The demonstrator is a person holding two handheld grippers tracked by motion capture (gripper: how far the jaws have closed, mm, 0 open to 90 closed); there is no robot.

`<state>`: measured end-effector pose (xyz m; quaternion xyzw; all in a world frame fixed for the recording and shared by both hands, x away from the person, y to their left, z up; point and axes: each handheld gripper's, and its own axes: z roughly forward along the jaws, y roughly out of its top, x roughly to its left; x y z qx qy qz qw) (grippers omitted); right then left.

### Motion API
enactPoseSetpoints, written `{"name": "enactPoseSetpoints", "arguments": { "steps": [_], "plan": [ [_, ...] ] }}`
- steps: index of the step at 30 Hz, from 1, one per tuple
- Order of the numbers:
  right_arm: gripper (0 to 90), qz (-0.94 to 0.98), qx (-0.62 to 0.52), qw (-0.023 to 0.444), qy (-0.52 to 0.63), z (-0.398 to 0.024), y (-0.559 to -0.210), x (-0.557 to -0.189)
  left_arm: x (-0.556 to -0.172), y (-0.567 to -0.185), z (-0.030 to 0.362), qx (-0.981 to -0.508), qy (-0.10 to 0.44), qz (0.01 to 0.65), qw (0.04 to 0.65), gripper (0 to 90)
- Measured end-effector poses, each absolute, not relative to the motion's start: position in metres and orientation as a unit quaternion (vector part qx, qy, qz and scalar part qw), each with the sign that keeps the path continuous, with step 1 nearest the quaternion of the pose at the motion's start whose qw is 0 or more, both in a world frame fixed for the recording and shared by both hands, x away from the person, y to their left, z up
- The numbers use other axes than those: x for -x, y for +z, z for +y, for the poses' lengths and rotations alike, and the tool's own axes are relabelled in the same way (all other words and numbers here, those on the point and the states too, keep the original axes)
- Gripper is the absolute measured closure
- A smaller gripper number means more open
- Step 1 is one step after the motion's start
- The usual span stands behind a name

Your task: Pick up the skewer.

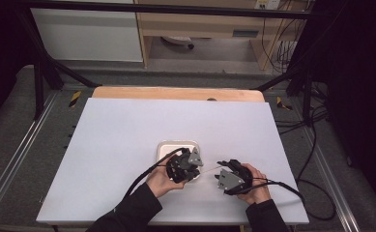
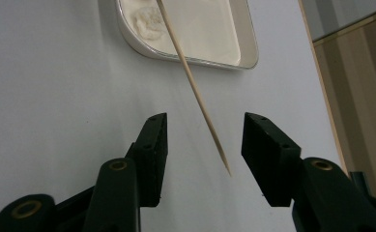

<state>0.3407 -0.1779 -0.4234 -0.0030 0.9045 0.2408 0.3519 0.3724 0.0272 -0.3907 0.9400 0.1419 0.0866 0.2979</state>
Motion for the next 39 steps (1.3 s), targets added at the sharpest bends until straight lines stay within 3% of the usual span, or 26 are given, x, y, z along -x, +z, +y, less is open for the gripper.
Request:
{"name": "enactPoseSetpoints", "arguments": {
  "steps": [13,23,39],
  "plan": [
    [73.7,0.904,0.069,0.364,0.211,-0.1732,-0.4306,-0.3402,-0.3700,-0.3906,0.0209,-0.945,0.080,0.124,0.293,88.8],
    [82.6,0.906,0.102,0.358,0.201,-0.1722,-0.4333,-0.3394,-0.3686,-0.3929,0.0193,-0.948,0.076,0.116,0.288,88.8],
    [88.9,0.909,0.125,0.352,0.186,-0.1703,-0.4304,-0.3380,-0.3700,-0.3929,0.0211,-0.950,0.073,0.115,0.282,88.0]
  ]
}}
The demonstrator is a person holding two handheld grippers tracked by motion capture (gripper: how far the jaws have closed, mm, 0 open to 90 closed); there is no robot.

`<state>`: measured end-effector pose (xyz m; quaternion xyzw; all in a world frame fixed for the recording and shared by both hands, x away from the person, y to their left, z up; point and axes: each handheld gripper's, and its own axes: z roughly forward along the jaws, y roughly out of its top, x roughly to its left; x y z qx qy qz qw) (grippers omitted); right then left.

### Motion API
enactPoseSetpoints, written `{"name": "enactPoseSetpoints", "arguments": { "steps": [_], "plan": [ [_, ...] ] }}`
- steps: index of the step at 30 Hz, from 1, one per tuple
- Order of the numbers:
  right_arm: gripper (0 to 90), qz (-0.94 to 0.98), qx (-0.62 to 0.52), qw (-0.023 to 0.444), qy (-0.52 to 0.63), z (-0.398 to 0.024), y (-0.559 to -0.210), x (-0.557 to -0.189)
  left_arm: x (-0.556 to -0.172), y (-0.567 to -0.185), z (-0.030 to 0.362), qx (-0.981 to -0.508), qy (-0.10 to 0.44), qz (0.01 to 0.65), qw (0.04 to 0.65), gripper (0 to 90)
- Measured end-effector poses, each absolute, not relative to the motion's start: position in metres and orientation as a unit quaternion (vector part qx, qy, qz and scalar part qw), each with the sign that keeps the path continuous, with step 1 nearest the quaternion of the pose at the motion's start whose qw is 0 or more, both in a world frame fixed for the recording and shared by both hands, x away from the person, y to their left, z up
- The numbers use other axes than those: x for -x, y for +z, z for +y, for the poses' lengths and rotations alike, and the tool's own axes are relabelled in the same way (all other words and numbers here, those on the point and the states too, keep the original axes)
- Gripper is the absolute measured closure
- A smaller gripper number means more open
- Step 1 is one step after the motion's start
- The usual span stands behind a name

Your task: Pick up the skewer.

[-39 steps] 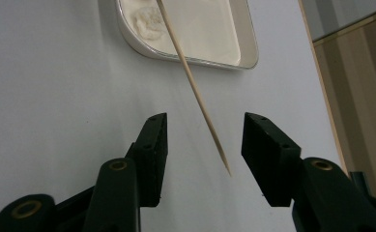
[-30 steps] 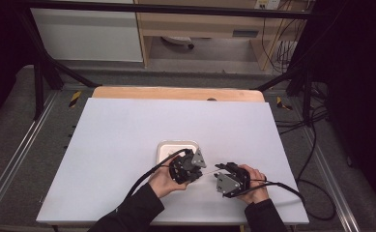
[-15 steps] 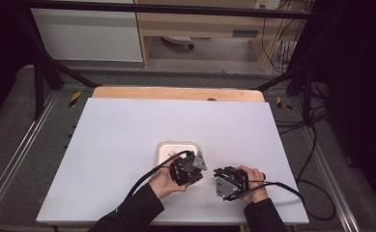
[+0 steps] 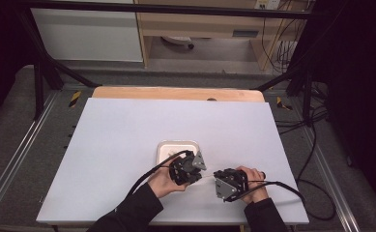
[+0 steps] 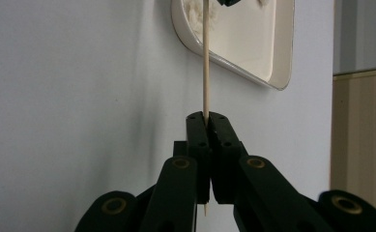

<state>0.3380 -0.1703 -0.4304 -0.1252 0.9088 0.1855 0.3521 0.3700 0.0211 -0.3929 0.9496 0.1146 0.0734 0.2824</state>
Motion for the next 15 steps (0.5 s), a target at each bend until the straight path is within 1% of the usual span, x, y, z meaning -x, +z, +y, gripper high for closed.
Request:
{"name": "enactPoseSetpoints", "arguments": {
  "steps": [2,7,9,12,14,15],
  "plan": [
    [88.9,0.909,0.128,0.354,0.182,-0.1700,-0.4294,-0.3382,-0.3701,-0.3923,0.0214,-0.949,0.076,0.118,0.281,87.3],
    [89.0,0.910,0.131,0.356,0.166,-0.1683,-0.4278,-0.3385,-0.3726,-0.3940,0.0233,-0.960,0.066,0.113,0.247,77.5],
    [89.0,0.911,0.133,0.356,0.162,-0.1681,-0.4278,-0.3387,-0.3736,-0.3955,0.0232,-0.963,0.068,0.115,0.234,76.8],
    [88.9,0.912,0.134,0.353,0.158,-0.1669,-0.4284,-0.3383,-0.3738,-0.3974,0.0215,-0.965,0.062,0.116,0.225,78.2],
    [88.9,0.912,0.139,0.354,0.153,-0.1658,-0.4281,-0.3384,-0.3738,-0.3986,0.0196,-0.969,0.064,0.112,0.212,80.3],
    [88.9,0.912,0.139,0.354,0.152,-0.1648,-0.4279,-0.3380,-0.3739,-0.3992,0.0188,-0.969,0.067,0.111,0.209,83.2]
  ]
}}
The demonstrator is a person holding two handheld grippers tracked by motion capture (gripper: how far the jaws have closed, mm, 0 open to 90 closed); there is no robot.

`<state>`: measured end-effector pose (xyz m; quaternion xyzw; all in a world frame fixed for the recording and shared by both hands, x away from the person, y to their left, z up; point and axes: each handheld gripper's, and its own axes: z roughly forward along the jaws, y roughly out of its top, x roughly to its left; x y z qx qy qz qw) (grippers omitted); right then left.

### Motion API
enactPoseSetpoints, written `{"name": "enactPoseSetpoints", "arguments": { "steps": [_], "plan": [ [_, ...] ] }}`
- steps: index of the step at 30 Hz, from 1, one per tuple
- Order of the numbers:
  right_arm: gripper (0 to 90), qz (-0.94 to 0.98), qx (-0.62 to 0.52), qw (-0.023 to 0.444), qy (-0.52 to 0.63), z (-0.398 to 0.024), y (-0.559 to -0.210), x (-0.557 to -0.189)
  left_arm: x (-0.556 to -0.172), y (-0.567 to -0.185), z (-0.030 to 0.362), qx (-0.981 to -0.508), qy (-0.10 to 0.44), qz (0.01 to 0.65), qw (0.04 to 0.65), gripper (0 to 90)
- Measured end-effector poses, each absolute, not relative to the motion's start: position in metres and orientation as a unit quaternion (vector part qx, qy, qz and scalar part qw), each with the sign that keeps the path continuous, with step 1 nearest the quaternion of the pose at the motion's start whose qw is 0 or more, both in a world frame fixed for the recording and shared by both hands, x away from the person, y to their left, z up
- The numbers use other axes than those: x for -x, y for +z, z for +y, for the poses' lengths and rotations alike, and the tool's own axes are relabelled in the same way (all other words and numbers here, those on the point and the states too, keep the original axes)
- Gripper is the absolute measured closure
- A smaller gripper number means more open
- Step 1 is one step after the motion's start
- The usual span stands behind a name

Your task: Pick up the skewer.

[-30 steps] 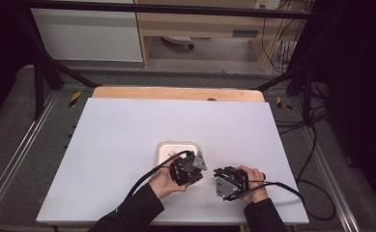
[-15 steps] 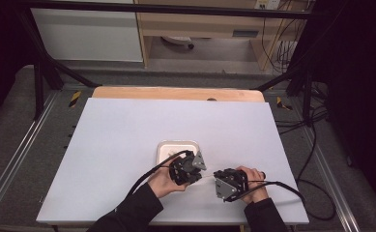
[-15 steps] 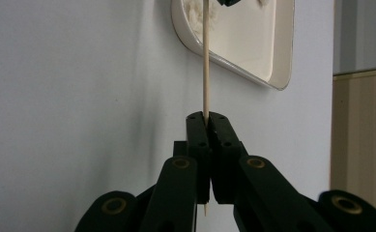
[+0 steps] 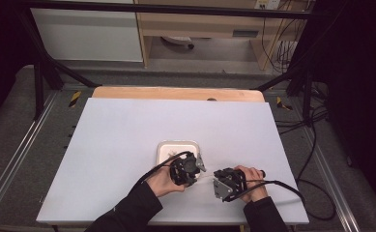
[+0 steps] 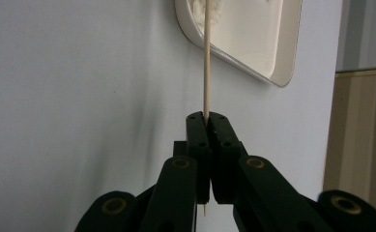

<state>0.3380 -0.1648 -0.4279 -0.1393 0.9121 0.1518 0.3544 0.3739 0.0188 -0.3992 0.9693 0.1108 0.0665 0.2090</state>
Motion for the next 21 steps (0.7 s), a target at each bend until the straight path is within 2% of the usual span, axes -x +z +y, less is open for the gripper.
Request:
{"name": "enactPoseSetpoints", "arguments": {
  "steps": [6,19,21],
  "plan": [
    [88.9,0.912,0.147,0.354,0.147,-0.1638,-0.4271,-0.3378,-0.3722,-0.4001,0.0147,-0.971,0.066,0.111,0.200,87.7],
    [88.6,0.913,0.141,0.351,0.152,-0.1638,-0.4269,-0.3361,-0.3699,-0.4023,0.0135,-0.973,0.077,0.110,0.190,88.7],
    [84.6,0.914,0.130,0.348,0.161,-0.1643,-0.4262,-0.3371,-0.3699,-0.4021,0.0141,-0.972,0.079,0.110,0.190,88.8]
  ]
}}
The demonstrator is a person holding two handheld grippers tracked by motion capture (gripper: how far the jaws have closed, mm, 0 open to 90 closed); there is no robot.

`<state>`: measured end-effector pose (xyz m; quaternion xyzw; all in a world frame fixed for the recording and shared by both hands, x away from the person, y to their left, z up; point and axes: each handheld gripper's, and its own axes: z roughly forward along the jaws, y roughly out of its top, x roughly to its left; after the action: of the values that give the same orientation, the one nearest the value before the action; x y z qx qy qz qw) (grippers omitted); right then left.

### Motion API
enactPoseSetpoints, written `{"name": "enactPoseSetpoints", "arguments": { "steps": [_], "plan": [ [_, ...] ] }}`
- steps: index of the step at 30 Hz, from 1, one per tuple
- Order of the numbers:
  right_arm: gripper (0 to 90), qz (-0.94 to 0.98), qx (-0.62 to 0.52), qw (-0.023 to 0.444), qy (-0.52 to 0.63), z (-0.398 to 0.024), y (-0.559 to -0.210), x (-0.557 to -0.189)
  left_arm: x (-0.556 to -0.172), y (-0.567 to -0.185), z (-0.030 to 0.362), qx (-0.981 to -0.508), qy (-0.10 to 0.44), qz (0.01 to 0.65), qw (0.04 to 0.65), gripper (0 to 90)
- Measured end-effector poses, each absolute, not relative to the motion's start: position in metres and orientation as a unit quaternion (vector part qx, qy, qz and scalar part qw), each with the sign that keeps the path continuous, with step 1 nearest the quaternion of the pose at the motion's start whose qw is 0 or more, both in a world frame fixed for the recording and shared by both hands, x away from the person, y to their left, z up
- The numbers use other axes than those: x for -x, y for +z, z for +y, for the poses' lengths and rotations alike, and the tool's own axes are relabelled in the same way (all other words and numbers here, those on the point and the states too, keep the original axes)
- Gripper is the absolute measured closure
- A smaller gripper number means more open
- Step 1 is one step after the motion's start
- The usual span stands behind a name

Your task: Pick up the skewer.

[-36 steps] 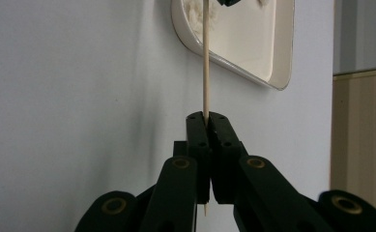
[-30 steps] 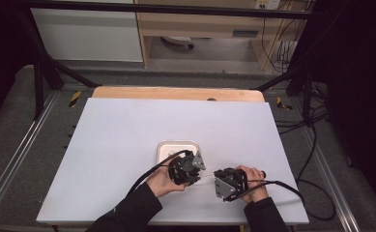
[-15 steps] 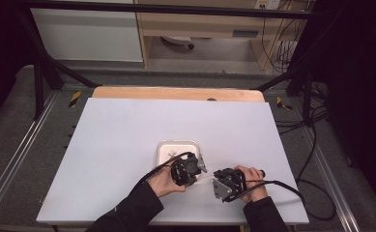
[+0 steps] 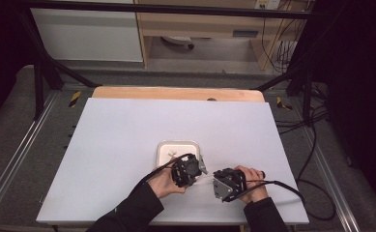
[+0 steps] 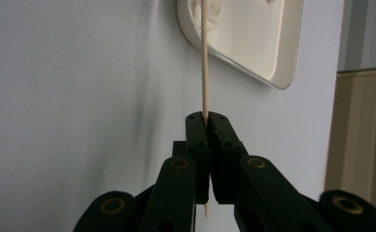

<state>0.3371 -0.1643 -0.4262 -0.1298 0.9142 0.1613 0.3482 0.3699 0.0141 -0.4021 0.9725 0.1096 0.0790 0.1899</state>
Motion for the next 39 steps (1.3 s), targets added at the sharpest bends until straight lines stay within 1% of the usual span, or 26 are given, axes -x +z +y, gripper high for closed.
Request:
{"name": "enactPoseSetpoints", "arguments": {
  "steps": [1,2,3,4,5,6,10,12,15,17,20,23,28,34,39],
  "plan": [
    [84.6,0.914,0.130,0.348,0.161,-0.164,-0.426,-0.337,-0.370,-0.402,0.015,-0.971,0.080,0.113,0.193,88.8],
    [81.3,0.915,0.118,0.348,0.170,-0.165,-0.426,-0.337,-0.369,-0.401,0.015,-0.971,0.081,0.118,0.191,88.8],
    [73.4,0.917,0.093,0.343,0.182,-0.167,-0.424,-0.339,-0.369,-0.401,0.017,-0.970,0.082,0.120,0.193,88.8],
    [73.4,0.917,0.093,0.343,0.182,-0.167,-0.424,-0.339,-0.369,-0.400,0.019,-0.970,0.083,0.122,0.193,88.8],
    [65.5,0.917,0.053,0.343,0.196,-0.170,-0.422,-0.339,-0.370,-0.400,0.021,-0.970,0.087,0.122,0.191,88.8],
    [65.5,0.917,0.053,0.343,0.196,-0.170,-0.422,-0.339,-0.370,-0.399,0.023,-0.970,0.087,0.125,0.188,88.8],
    [52.9,0.912,-0.014,0.338,0.233,-0.180,-0.418,-0.343,-0.371,-0.398,0.035,-0.968,0.095,0.137,0.188,88.7],
    [47.7,0.908,-0.055,0.330,0.253,-0.185,-0.417,-0.344,-0.372,-0.397,0.042,-0.966,0.097,0.146,0.189,88.7],
    [36.4,0.903,-0.108,0.315,0.271,-0.191,-0.418,-0.346,-0.373,-0.397,0.054,-0.963,0.096,0.158,0.196,88.6],
    [32.4,0.901,-0.145,0.300,0.278,-0.194,-0.420,-0.348,-0.374,-0.396,0.062,-0.960,0.096,0.168,0.203,88.6],
    [24.0,0.897,-0.189,0.282,0.282,-0.197,-0.425,-0.350,-0.374,-0.395,0.074,-0.955,0.097,0.182,0.212,88.6],
    [17.8,0.893,-0.221,0.272,0.283,-0.199,-0.429,-0.351,-0.372,-0.394,0.087,-0.949,0.097,0.196,0.228,88.5],
    [10.0,0.886,-0.267,0.240,0.295,-0.203,-0.433,-0.352,-0.369,-0.394,0.110,-0.935,0.103,0.220,0.257,88.6],
    [5.2,0.878,-0.294,0.221,0.307,-0.203,-0.435,-0.353,-0.362,-0.396,0.135,-0.914,0.114,0.252,0.295,88.6],
    [3.7,0.866,-0.314,0.207,0.329,-0.202,-0.431,-0.353,-0.356,-0.399,0.152,-0.898,0.126,0.272,0.321,88.5]
  ]
}}
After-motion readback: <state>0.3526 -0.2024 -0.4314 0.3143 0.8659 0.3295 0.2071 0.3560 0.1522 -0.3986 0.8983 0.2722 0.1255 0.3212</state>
